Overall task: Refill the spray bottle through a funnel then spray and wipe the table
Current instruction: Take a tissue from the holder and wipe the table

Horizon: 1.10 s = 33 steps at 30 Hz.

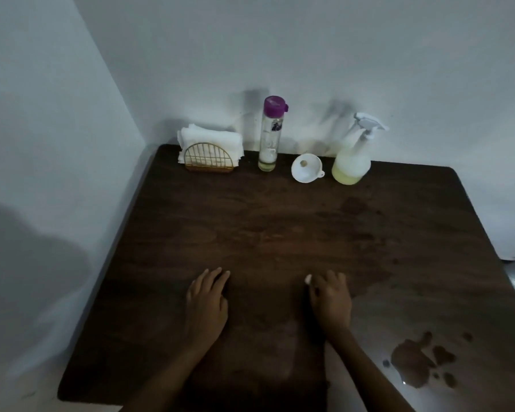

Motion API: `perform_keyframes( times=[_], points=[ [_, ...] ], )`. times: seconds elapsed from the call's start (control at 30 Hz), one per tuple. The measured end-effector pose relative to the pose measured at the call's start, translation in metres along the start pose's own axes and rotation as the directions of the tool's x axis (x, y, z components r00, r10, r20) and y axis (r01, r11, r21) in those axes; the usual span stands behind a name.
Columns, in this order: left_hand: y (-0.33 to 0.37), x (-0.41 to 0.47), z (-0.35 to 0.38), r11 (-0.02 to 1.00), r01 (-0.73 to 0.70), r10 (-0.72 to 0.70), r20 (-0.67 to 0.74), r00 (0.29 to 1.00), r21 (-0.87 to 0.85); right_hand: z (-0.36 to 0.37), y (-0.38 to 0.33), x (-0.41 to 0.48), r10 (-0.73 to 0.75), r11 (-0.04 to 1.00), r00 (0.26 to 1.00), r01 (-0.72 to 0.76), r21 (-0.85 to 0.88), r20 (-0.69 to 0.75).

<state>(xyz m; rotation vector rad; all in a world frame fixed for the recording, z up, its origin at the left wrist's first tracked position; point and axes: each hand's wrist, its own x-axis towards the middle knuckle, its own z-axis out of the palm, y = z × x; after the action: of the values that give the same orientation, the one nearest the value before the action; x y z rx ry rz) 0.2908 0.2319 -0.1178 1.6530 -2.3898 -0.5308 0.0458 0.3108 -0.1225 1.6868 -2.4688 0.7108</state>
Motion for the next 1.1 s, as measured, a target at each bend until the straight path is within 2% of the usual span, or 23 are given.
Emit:
perform_keyframes(
  times=[0.1, 0.17, 0.27, 0.37, 0.4, 0.43, 0.47, 0.53, 0.57, 0.6, 0.67, 0.73, 0.8, 0.97, 1.1],
  points=[
    [0.013, 0.004, 0.004, 0.998, -0.062, 0.063, 0.021, 0.998, -0.031, -0.019, 0.025, -0.016, 0.206, 0.977, 0.976, -0.209, -0.042, -0.071],
    [0.02, 0.003, 0.007, 0.994, -0.099, 0.101, 0.045, 0.994, -0.053, -0.018, 0.018, -0.035, 0.289, 0.955, 0.954, -0.293, -0.049, -0.084],
    [0.026, -0.001, 0.012, 0.985, -0.165, 0.17, 0.083, 0.982, -0.055, -0.008, -0.031, -0.065, 0.195, 0.98, 0.981, -0.195, 0.028, -0.018],
    [0.032, -0.006, 0.011, 0.976, -0.197, 0.206, 0.106, 0.973, -0.089, 0.004, -0.082, -0.081, 0.064, 0.99, 0.986, -0.083, 0.117, 0.154],
    [0.035, -0.006, 0.01, 0.972, -0.201, 0.214, 0.111, 0.971, -0.118, 0.004, -0.094, -0.082, 0.053, 0.982, 0.972, -0.092, 0.164, 0.229],
    [0.038, -0.005, 0.007, 0.966, -0.201, 0.22, 0.109, 0.969, -0.165, -0.001, -0.1, -0.08, 0.103, 0.955, 0.947, -0.18, 0.237, 0.305],
    [0.042, -0.003, 0.003, 0.955, -0.196, 0.222, 0.097, 0.97, -0.225, -0.011, -0.103, -0.074, 0.204, 0.874, 0.902, -0.344, 0.345, 0.381],
    [0.053, 0.004, -0.004, 0.915, -0.18, 0.224, 0.086, 0.971, -0.36, -0.039, -0.098, -0.059, 0.413, 0.513, 0.763, -0.646, 0.565, 0.497],
    [0.062, 0.007, -0.008, 0.891, -0.147, 0.216, 0.117, 0.969, -0.429, -0.052, -0.089, -0.053, 0.462, 0.325, 0.698, -0.707, 0.628, 0.546],
    [0.073, 0.011, -0.013, 0.86, -0.096, 0.204, 0.167, 0.965, -0.501, -0.064, -0.08, -0.047, 0.471, 0.164, 0.653, -0.726, 0.668, 0.593],
    [0.099, 0.016, -0.022, 0.763, 0.036, 0.205, 0.295, 0.933, -0.646, -0.084, -0.061, -0.04, 0.434, -0.127, 0.612, -0.685, 0.717, 0.661],
    [0.13, 0.014, -0.029, 0.685, 0.101, 0.256, 0.368, 0.894, -0.722, -0.099, -0.044, -0.036, 0.4, -0.318, 0.596, -0.622, 0.716, 0.696],
    [0.158, 0.01, -0.033, 0.634, 0.1, 0.307, 0.368, 0.878, -0.767, -0.111, -0.031, -0.035, 0.391, -0.382, 0.598, -0.586, 0.714, 0.7],
    [0.224, -0.002, -0.021, 0.572, 0.122, 0.383, 0.395, 0.835, -0.811, -0.137, 0.022, -0.041, 0.406, -0.42, 0.618, -0.528, 0.738, 0.673],
    [0.287, -0.017, 0.007, 0.587, 0.057, 0.417, 0.361, 0.834, -0.808, -0.168, 0.084, -0.054, 0.426, -0.454, 0.626, -0.477, 0.753, 0.653]
  ],
)
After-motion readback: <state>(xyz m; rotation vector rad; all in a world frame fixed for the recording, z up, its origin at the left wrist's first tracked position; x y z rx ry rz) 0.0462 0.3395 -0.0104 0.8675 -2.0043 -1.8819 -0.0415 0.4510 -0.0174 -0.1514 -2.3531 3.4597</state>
